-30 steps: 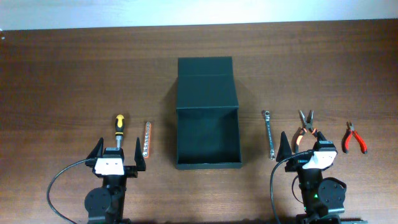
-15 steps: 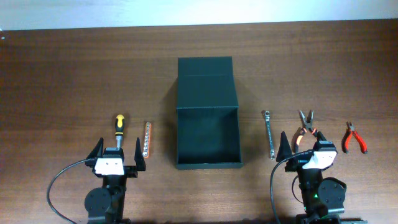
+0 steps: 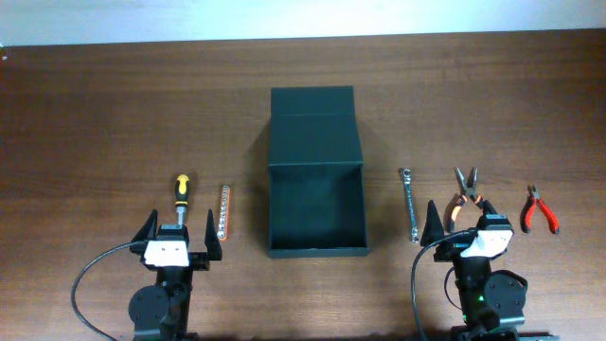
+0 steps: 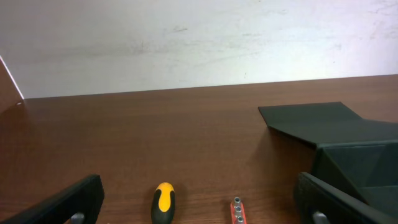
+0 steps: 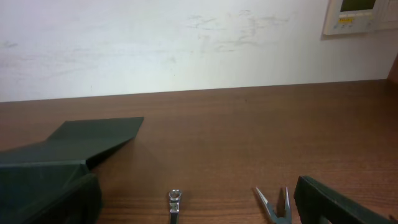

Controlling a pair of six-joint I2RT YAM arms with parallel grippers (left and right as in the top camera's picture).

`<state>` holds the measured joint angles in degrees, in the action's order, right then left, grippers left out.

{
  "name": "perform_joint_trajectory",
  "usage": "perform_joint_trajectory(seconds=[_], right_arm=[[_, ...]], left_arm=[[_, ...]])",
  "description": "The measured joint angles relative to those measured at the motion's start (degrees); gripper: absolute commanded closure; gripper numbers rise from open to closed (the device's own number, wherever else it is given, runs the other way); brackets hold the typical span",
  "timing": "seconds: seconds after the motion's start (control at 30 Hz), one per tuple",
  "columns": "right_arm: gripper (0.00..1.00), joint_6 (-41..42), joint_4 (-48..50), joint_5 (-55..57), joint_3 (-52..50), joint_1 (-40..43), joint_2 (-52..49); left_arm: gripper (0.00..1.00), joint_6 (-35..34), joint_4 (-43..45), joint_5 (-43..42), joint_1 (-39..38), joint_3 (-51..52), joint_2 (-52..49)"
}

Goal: Pack container

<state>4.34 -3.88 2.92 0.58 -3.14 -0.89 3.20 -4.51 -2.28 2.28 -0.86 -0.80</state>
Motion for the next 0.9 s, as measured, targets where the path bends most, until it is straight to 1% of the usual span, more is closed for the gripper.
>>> perform_joint_trajectory(seconds=[0.7, 0.8, 0.9], right_arm=[[0.01, -0.1, 0.0, 0.4, 0.0, 0.0, 0.0], [0.01, -0.3, 0.7, 1.7, 0.0, 0.0, 0.0], [0.01, -0.3, 3.4, 2.3, 0.0, 0.0, 0.0]], left_arm=[[0.01, 0.0, 0.0, 0.0, 0.0, 0.0, 0.0], [0.01, 0.0, 0.0, 0.0, 0.0, 0.0, 0.0], [0.01, 0.0, 0.0, 0.0, 0.0, 0.0, 0.0]])
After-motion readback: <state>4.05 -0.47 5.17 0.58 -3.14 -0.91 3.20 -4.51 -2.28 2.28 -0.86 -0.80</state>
